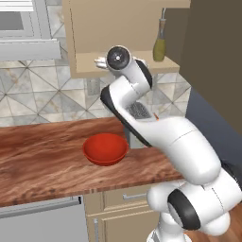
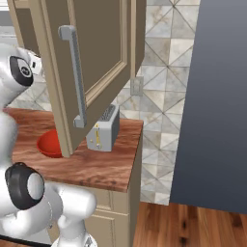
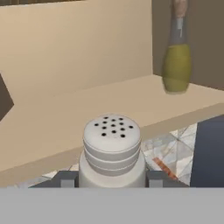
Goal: Retrieve the bottle and the shaker from the cabinet and place them next to the mixing bowl on the counter. Then add garlic from the fridge to the mixing bowl.
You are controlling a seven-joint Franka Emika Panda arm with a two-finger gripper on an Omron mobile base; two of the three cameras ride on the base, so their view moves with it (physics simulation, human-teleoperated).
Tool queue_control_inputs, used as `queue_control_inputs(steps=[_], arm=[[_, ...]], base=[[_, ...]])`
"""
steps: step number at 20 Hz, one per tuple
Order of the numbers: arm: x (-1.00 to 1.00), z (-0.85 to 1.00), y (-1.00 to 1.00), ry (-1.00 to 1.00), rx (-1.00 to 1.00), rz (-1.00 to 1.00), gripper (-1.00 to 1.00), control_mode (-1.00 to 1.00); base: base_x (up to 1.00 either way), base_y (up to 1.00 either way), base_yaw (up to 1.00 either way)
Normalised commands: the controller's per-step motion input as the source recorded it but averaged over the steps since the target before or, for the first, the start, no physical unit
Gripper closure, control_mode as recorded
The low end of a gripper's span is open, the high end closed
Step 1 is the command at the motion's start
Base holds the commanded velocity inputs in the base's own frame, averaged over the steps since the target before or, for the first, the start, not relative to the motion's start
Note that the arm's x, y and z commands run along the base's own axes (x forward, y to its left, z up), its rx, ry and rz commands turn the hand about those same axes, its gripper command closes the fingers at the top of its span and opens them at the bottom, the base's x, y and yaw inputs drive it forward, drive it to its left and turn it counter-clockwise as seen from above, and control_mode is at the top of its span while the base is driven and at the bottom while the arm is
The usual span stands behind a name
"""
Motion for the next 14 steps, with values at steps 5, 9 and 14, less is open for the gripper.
queue_control_inputs(steps=[5,9,14], arm=[[-1.0,0.0,0.05,0.1,0.0,-0.31,1.0,-1.0],[-0.73,-0.15,0.15,0.07,0.01,-0.26,1.0,-1.0],[-0.3,-0.5,0.73,0.0,0.01,-0.21,1.0,-1.0]], base=[[0.0,0.0,0.0],[0.0,0.0,0.0],[0.0,0.0,0.0]])
